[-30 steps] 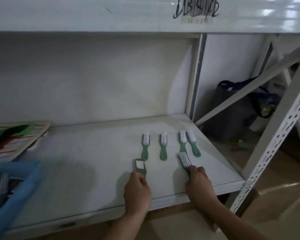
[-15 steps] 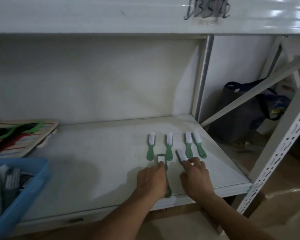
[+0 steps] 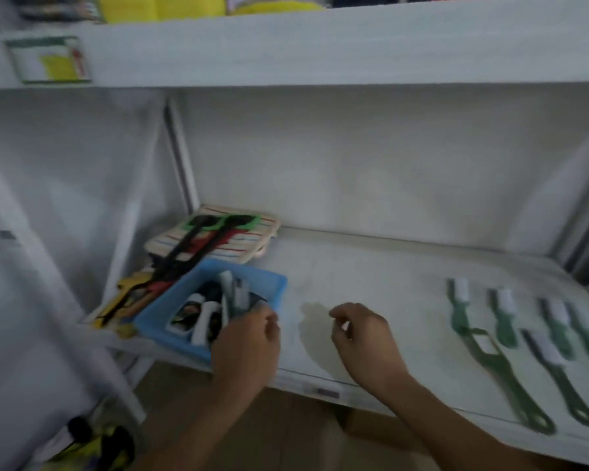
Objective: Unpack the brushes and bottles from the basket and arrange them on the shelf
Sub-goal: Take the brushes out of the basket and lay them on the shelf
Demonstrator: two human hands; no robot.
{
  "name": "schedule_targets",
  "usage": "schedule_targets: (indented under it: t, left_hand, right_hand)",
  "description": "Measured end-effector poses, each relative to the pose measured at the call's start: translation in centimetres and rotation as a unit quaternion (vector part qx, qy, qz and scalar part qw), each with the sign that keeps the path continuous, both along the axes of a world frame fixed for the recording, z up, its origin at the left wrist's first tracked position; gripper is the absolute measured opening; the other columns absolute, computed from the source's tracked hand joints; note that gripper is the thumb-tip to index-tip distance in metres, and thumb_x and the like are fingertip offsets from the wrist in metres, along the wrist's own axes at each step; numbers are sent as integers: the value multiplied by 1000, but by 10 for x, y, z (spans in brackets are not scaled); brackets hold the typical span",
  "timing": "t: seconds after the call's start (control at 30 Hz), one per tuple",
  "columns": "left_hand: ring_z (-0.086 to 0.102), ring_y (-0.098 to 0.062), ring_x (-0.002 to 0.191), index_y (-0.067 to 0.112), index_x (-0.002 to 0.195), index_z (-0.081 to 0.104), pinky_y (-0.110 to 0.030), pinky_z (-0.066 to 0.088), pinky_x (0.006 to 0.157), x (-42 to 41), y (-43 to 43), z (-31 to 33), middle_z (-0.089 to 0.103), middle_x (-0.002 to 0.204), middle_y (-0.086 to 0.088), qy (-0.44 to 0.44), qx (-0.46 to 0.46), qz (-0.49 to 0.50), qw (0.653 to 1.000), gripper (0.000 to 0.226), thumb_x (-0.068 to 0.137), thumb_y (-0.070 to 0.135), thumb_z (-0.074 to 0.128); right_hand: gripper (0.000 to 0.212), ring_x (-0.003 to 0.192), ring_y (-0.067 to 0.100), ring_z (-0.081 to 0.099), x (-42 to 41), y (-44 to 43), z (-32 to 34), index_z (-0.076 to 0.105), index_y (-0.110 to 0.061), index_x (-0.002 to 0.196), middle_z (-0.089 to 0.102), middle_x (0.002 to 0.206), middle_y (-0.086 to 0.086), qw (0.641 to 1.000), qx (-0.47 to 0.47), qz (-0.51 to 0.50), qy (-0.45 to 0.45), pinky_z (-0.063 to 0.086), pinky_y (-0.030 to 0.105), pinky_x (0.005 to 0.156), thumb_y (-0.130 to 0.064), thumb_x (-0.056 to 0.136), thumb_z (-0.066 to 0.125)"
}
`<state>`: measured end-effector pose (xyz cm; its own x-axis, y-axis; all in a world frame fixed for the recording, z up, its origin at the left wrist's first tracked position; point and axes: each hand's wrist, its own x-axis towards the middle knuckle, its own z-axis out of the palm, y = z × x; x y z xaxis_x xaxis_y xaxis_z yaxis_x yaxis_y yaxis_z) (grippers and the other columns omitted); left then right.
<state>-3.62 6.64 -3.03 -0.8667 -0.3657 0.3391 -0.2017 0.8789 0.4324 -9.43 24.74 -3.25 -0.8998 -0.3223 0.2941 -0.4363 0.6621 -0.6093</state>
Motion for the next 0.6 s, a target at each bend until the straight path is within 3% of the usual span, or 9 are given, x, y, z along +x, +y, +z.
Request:
schedule_targets:
  t: [0.1, 0.17, 0.23, 0.33, 0.43, 0.5, 0.6]
  left_hand:
    - [61, -22, 66, 17, 80, 61, -40, 51, 58, -4, -72, 3, 65, 72, -4, -25, 12, 70, 997, 24, 97, 29, 49]
    - [54, -16, 56, 16, 69, 56, -34, 44, 50, -12, -100, 0, 58, 61, -1, -54, 2, 88, 995, 31, 97, 28, 52]
    - [48, -13, 50, 17, 61, 48, -28, 35, 46, -25, -111, -6, 49, 54, 4, -86, -26, 81, 993, 36, 94, 27, 56]
    - [55, -16, 61, 18, 73, 60, -31, 44, 58, -51, -108, -6, 61, 66, 4, -107, -54, 91, 989, 21, 91, 27, 58]
    - [65, -21, 70, 24, 71, 58, -36, 53, 64, -78, -112, -2, 70, 78, 1, -87, -14, 122, 989, 25, 94, 32, 50]
    - [68, -25, 78, 24, 67, 50, -39, 57, 72, -93, -119, -4, 69, 82, -2, -124, 24, 144, 982, 31, 95, 36, 46]
    - [67, -24, 72, 13, 75, 60, -39, 59, 76, -110, -128, -5, 67, 76, -5, -179, 117, 158, 964, 32, 94, 34, 46]
  right_hand:
    - [24, 87, 23, 66, -6, -75, 8, 65, -16, 109, 73, 98, 4, 998, 22, 50, -4, 51, 31, 79, -17, 88, 54]
    - [19, 90, 30, 65, -14, -119, 10, 62, -15, 102, 72, 96, 8, 993, 96, 65, 4, 47, 35, 81, -21, 88, 52]
    - [8, 90, 29, 63, -22, -152, 11, 55, -17, 93, 70, 95, 8, 975, 211, 64, 15, 38, 37, 84, -22, 87, 54]
    - [6, 96, 23, 62, -29, -185, 5, 51, -22, 87, 66, 94, 1, 944, 326, 50, -8, 31, 43, 100, -23, 86, 57]
    - [5, 95, 21, 63, -36, -201, -7, 53, -22, 86, 53, 80, -3, 944, 328, 23, -34, 27, 44, 101, -27, 86, 56]
    - [14, 94, 22, 63, -40, -206, -13, 60, -21, 97, 49, 83, -2, 945, 324, 21, -30, 27, 45, 99, -26, 84, 58]
    - [21, 92, 25, 64, -43, -207, -14, 59, -18, 103, 54, 88, 0, 960, 280, 8, -15, 31, 46, 98, -20, 82, 59]
